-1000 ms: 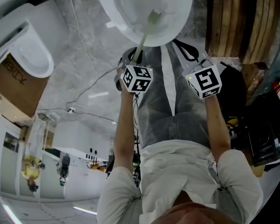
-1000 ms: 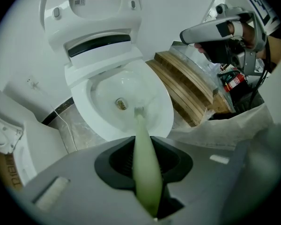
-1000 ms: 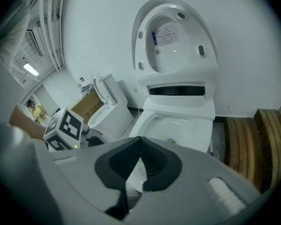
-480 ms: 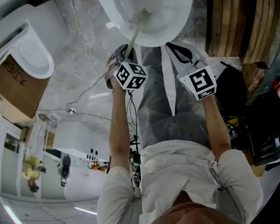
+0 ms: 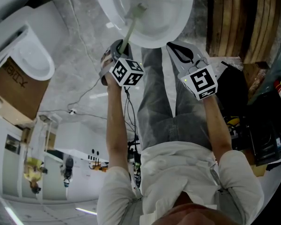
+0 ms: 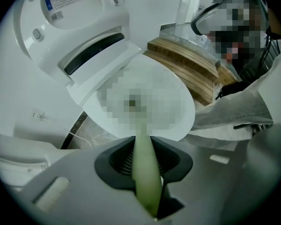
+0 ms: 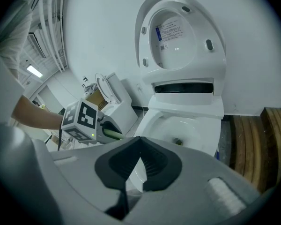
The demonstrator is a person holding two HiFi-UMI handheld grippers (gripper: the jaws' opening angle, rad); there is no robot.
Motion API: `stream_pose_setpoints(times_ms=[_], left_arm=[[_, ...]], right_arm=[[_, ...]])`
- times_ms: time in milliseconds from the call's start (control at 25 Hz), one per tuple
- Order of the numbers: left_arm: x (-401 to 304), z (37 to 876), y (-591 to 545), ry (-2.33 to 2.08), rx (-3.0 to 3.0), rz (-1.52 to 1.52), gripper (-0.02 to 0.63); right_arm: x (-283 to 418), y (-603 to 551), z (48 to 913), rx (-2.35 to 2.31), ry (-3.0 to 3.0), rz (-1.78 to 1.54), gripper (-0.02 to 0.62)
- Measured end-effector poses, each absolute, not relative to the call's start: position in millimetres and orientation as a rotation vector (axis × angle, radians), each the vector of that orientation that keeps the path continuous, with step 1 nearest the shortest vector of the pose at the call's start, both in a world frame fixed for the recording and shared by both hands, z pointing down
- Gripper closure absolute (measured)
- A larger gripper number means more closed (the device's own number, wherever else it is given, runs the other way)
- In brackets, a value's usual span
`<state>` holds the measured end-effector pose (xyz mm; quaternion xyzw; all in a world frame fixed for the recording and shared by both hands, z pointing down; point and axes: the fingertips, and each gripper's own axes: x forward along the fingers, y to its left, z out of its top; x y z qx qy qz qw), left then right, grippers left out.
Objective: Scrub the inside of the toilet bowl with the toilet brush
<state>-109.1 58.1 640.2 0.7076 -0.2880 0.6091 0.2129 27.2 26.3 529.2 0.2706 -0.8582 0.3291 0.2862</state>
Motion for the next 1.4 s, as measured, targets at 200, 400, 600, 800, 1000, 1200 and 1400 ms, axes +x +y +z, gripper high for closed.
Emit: stream_pose_setpoints(times_ms=[200,400,600,800,1000,1200,1400], left_arm=[[-116,644,43,-0.813,1.958,1.701,0.494],[-123,649,26,-0.810,1.968,1.736,0.494],[-132,652,4,-0.823,1.983,1.774,0.494],[-140,655,-19,-0.833,1.999,1.818,0.494],[-144,659,-36,-0.817,2.024,1.864,0.494],[-145,658,-51,-0.815,2.043,1.883,0.494],[-145,658,-61,-0.813,2.051,1.879,0.494]], right_arm=[[20,20,531,0.713,-2.298,0.892,0.592],[15,12,531,0.709,-2.300,0.900,0.592],[15,5,533,0.711,-2.297,0.904,0.592],[16,-1,535,0.712,-2.287,0.912,0.592],[17,-7,538,0.718,-2.276,0.919,0.592],[18,-14,537,0.734,-2.275,0.924,0.592],[18,-18,536,0.739,-2.277,0.928,0.592]])
